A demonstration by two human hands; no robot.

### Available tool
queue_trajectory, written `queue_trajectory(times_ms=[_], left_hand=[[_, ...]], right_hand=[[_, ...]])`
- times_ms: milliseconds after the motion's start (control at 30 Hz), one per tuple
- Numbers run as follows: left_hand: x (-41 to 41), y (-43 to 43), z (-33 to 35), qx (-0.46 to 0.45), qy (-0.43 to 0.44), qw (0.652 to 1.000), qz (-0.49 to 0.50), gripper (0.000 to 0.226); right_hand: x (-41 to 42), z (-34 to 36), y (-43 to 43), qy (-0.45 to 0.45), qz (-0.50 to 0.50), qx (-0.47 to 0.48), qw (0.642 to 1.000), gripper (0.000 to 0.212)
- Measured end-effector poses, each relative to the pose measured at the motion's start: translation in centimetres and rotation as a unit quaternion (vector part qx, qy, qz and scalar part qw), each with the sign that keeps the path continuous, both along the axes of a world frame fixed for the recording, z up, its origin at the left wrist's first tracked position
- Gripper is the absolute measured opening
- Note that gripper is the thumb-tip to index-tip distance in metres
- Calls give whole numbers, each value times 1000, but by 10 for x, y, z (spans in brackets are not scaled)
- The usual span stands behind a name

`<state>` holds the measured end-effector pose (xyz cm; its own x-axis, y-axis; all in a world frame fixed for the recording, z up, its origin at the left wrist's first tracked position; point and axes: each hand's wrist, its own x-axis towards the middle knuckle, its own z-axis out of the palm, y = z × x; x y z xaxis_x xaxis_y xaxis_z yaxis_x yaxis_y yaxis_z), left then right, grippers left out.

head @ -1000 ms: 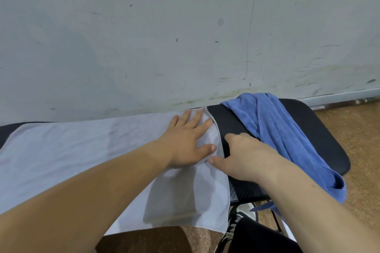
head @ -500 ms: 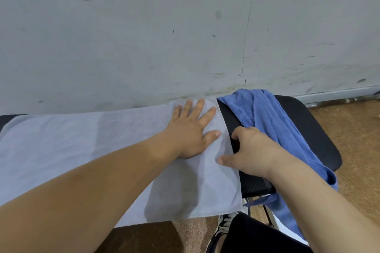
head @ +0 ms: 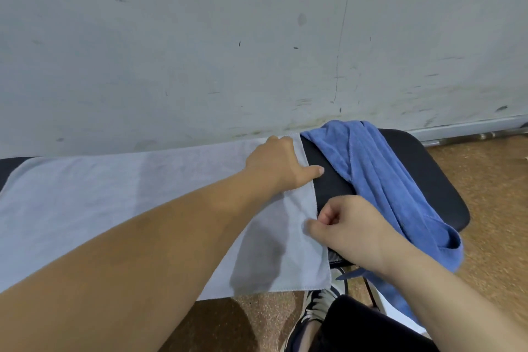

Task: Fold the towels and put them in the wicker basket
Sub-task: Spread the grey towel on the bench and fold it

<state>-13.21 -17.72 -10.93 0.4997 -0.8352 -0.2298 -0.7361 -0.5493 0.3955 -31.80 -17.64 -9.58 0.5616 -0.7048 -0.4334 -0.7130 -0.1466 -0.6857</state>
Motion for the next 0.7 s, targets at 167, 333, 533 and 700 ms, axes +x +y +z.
queue_trajectory(times_ms=[167,333,533,700], left_hand=[[3,-13,-3,16,29,999,39,29],[6,1,12,-85,118,984,101,8],[-1,10,43,-189,376,885,197,17],[8,26,70,-201,427,844,254,10]], right_hand=[[-7,5,-9,-85,-95,135,983,23],[-13,10,-15,-77,-125,181,973,13],[-22,39,-14,-71,-116,98,986,17],[-15,56,-1,-155,-97,107,977,21]])
